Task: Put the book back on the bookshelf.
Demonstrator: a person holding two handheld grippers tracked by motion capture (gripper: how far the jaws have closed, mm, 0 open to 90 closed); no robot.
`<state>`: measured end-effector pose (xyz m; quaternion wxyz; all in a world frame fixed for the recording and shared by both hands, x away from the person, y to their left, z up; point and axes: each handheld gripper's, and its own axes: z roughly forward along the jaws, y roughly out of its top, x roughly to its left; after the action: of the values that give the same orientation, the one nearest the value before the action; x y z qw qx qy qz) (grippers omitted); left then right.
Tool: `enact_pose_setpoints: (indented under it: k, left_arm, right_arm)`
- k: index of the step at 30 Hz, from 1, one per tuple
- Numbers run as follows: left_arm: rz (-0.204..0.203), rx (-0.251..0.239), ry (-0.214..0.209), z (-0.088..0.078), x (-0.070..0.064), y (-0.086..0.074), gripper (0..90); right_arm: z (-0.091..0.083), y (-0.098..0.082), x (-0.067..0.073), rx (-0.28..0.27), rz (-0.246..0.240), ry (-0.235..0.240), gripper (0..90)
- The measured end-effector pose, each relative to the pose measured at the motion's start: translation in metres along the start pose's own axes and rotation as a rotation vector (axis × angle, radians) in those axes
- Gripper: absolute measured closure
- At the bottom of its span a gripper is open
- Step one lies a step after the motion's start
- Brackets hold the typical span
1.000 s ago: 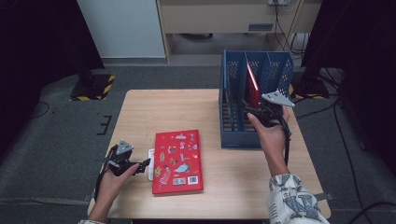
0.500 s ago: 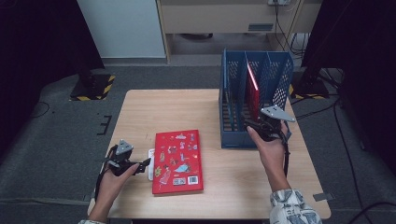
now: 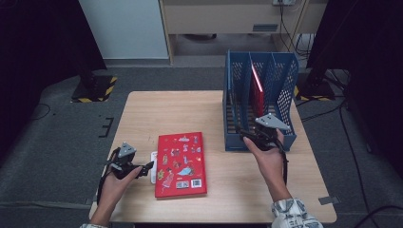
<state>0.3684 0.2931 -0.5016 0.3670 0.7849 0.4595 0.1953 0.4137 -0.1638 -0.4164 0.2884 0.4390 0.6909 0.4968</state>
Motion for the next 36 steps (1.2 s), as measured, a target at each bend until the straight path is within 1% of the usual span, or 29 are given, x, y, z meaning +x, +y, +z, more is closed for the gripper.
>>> enact_pose_setpoints:
  k: [5, 10, 15, 20, 23, 26, 28, 32, 35, 36]
  left_arm:
    - [-0.006, -0.006, -0.011, -0.001, 0.0, 0.0, 4.5]
    - [-0.003, -0.015, -0.033, -0.002, 0.0, 0.002, 4.4]
    - [-0.004, -0.025, -0.043, -0.001, -0.002, 0.003, 4.5]
    - [-0.002, -0.032, -0.057, -0.002, -0.004, 0.005, 4.6]
    - [0.009, -0.03, -0.06, -0.002, -0.006, 0.006, 4.7]
    - [0.012, -0.033, -0.075, -0.001, -0.008, 0.006, 5.7]
    - [0.028, -0.023, -0.083, 0.0, -0.01, 0.007, 6.6]
    - [0.046, -0.017, -0.099, 0.002, -0.016, 0.008, 8.1]
    - [0.043, -0.015, -0.104, 0.002, -0.019, 0.008, 10.0]
    - [0.046, -0.015, -0.106, 0.002, -0.02, 0.008, 10.7]
  right_arm:
    - [0.003, -0.003, 0.012, 0.016, -0.005, 0.032, 32.7]
    - [0.005, -0.009, 0.024, 0.04, -0.023, 0.079, 32.7]
    - [0.009, -0.018, 0.037, 0.065, -0.037, 0.125, 32.3]
    - [0.017, -0.031, 0.053, 0.105, -0.044, 0.178, 30.4]
    - [0.021, -0.039, 0.06, 0.119, -0.048, 0.197, 30.2]
    - [0.025, -0.047, 0.066, 0.138, -0.049, 0.216, 29.5]
    - [0.028, -0.052, 0.071, 0.153, -0.05, 0.234, 29.2]
    - [0.034, -0.059, 0.081, 0.18, -0.046, 0.264, 26.6]
    - [0.04, -0.065, 0.09, 0.208, -0.041, 0.294, 25.1]
    - [0.042, -0.066, 0.091, 0.209, -0.045, 0.295, 25.1]
